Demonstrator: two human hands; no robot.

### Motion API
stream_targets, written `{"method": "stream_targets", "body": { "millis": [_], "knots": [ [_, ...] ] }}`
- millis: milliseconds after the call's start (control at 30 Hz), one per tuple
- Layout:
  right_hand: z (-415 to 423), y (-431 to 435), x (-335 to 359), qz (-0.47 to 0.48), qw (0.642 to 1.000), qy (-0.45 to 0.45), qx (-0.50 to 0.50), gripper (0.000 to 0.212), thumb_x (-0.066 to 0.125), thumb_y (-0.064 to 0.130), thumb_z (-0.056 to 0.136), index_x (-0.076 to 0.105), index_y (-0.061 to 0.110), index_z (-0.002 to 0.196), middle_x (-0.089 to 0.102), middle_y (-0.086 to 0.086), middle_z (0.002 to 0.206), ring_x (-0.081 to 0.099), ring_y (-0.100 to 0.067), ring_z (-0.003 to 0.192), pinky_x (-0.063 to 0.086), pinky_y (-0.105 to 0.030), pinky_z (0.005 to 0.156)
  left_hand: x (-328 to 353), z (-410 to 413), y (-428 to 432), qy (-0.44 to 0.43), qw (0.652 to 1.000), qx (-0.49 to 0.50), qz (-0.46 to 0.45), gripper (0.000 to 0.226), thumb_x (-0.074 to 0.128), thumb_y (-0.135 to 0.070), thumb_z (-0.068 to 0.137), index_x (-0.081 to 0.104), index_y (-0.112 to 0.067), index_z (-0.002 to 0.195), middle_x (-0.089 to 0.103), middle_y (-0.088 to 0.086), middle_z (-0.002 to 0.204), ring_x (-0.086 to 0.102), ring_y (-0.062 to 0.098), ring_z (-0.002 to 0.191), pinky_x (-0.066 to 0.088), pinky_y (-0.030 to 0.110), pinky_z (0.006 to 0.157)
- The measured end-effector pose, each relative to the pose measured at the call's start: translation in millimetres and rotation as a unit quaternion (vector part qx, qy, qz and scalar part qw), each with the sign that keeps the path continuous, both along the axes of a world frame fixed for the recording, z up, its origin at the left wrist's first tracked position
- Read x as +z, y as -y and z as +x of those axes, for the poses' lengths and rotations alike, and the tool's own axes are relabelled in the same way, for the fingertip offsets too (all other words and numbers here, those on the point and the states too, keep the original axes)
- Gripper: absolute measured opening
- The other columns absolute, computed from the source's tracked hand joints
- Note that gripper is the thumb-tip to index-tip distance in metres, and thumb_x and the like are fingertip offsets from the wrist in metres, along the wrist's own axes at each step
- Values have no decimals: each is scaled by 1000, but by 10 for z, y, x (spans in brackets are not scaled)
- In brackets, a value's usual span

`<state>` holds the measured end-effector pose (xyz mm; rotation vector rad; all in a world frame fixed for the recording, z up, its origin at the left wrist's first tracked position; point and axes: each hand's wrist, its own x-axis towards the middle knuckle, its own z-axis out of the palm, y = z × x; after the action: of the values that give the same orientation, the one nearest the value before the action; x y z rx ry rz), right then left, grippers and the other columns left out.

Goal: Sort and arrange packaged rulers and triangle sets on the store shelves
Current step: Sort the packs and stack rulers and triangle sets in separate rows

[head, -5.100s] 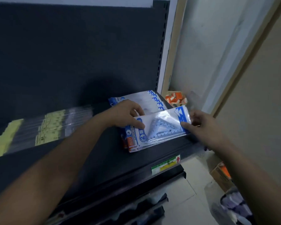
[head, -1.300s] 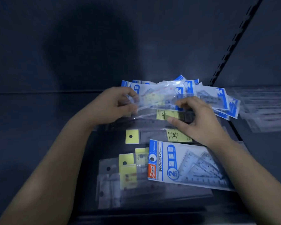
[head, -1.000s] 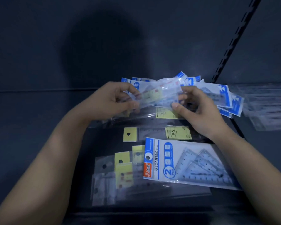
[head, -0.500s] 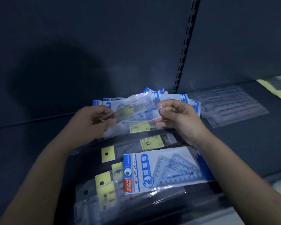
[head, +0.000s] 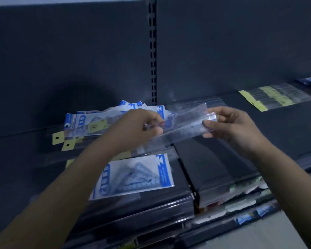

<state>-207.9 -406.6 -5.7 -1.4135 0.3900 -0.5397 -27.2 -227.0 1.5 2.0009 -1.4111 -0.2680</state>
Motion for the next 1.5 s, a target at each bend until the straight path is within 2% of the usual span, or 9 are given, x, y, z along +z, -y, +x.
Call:
{"method": "stream_targets", "body": {
  "millis": [300, 533, 667, 767, 867, 967, 1133, 1367, 1500],
  "knots": [
    [-587, 1337, -216, 42, 994, -97, -36, 6, 63, -6, 82, 63, -1, 86, 63, -14, 69, 68, -16, 57, 57, -22, 56, -322, -611, 1380, 0, 989, 131, 62, 14, 59, -17, 89, 64, -19, 102, 57, -4, 89, 50, 6, 70, 35, 17, 62],
    [-646, 1663, -299, 77, 992, -102, 9, 7, 64, -6, 82, 64, 0, 86, 67, -11, 69, 69, -20, 62, 56, -26, 56, -397, -834, 1552, 57, 973, 161, 152, 18, 57, -25, 92, 61, -22, 109, 51, -13, 87, 48, 12, 89, 37, 31, 91],
    [-615, 1617, -405, 82, 992, -83, 40, 7, 64, -5, 82, 64, 2, 81, 66, -9, 71, 67, -21, 65, 57, -28, 57, -433, -894, 1554, 85, 970, 203, 103, 32, 63, -35, 89, 60, -23, 118, 50, 2, 119, 42, 21, 120, 29, 40, 107],
    [-575, 1574, -454, 81, 993, -71, 41, 12, 63, -7, 82, 60, 4, 82, 64, -5, 64, 65, -17, 58, 56, -26, 54, -425, -947, 1456, 76, 980, 180, 35, 36, 63, -51, 84, 62, -29, 112, 51, -6, 119, 41, 16, 122, 28, 39, 109],
    [-491, 1547, -470, -31, 995, -95, 17, 16, 64, -2, 84, 56, 11, 79, 58, -3, 74, 59, -16, 64, 48, -17, 48, -416, -973, 1334, 101, 979, 159, 79, 44, 63, -66, 73, 63, -36, 105, 56, -12, 115, 40, 10, 120, 25, 32, 104],
    [-405, 1550, -490, -187, 975, -122, 10, 13, 69, 9, 83, 58, 16, 81, 57, 5, 78, 53, -6, 69, 42, -11, 60, -453, -926, 1275, 162, 964, 167, 133, 42, 67, -49, 81, 62, -29, 118, 56, -7, 121, 44, 16, 122, 23, 31, 102],
    [-336, 1607, -542, -317, 934, -161, -11, 11, 67, 18, 84, 60, 20, 92, 56, 7, 88, 52, -6, 77, 41, -25, 73, -519, -959, 1265, 147, 966, 173, 127, 49, 61, -40, 88, 52, -26, 134, 51, -5, 132, 43, 14, 126, 20, 36, 110],
    [-335, 1441, -474, -514, 827, -213, -85, 44, 69, 36, 82, 53, 18, 119, 27, -10, 142, 36, -31, 125, 38, -32, 76, -453, -1012, 1180, 244, 944, 215, 56, 79, 61, -59, 80, 34, -23, 146, 36, -3, 149, 32, 13, 136, 15, 34, 111],
    [-135, 1119, -387, -539, 819, -190, -41, 52, 64, 37, 85, 49, 15, 129, 39, -10, 139, 36, -30, 125, 40, -36, 88, -417, -905, 856, 296, 922, 227, 101, 79, 47, -70, 81, 34, -25, 145, 36, -6, 148, 34, 14, 135, 14, 35, 112]
  ]
}}
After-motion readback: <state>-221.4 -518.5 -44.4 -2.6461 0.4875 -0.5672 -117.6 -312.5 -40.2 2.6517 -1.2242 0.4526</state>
